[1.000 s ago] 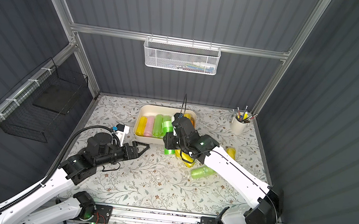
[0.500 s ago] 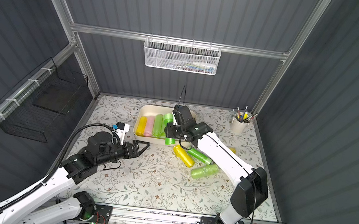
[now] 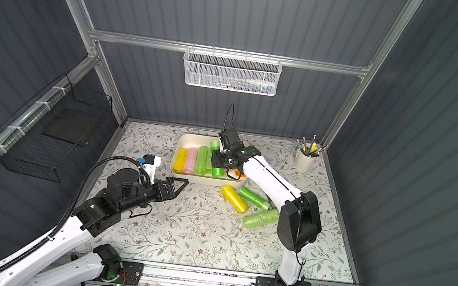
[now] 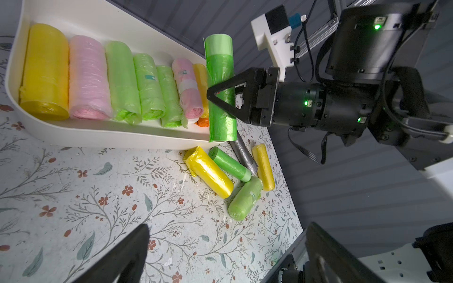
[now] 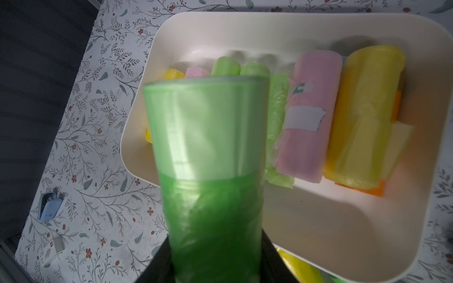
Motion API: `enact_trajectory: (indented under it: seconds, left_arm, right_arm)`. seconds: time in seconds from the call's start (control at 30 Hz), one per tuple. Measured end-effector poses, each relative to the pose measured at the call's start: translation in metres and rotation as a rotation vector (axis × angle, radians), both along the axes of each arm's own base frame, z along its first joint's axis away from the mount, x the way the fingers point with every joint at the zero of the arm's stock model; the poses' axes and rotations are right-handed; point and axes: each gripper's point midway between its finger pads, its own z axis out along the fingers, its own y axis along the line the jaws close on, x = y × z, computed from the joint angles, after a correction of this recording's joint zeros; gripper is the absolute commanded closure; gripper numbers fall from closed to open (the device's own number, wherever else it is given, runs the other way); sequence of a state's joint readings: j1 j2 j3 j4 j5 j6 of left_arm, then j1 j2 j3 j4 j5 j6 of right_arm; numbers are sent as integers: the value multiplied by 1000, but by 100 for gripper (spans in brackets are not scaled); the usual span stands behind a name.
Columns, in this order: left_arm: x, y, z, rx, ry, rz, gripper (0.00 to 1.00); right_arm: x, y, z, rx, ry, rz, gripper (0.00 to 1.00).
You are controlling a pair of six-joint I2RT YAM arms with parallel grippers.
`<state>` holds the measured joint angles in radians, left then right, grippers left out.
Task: Put the roll of trash bags into the storage box
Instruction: Place the roll of trash bags in the storage box.
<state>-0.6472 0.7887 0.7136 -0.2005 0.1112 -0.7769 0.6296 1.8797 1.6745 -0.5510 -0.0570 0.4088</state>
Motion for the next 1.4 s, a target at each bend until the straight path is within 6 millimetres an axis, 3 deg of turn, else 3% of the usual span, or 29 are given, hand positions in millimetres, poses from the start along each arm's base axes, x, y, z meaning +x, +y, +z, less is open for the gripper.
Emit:
enact_trajectory:
  seconds: [0.57,0.83,1.1,1.4]
  left_arm:
    - [12,2,-19,121,-12,14,0]
    - [22,-2,-27,167,-3,18,0]
    - [28,0,-30,191,-8,39,0]
    - [32,4,-30,211,-20,61,0]
  right_arm:
    - [46,-7,-12,-8,-12,-39,59]
    - [61,1,-25,-6,-2,-38,59]
    - [75,11,-45,-6,20,-31,59]
    - [83,6,-83,-35,77,-45,59]
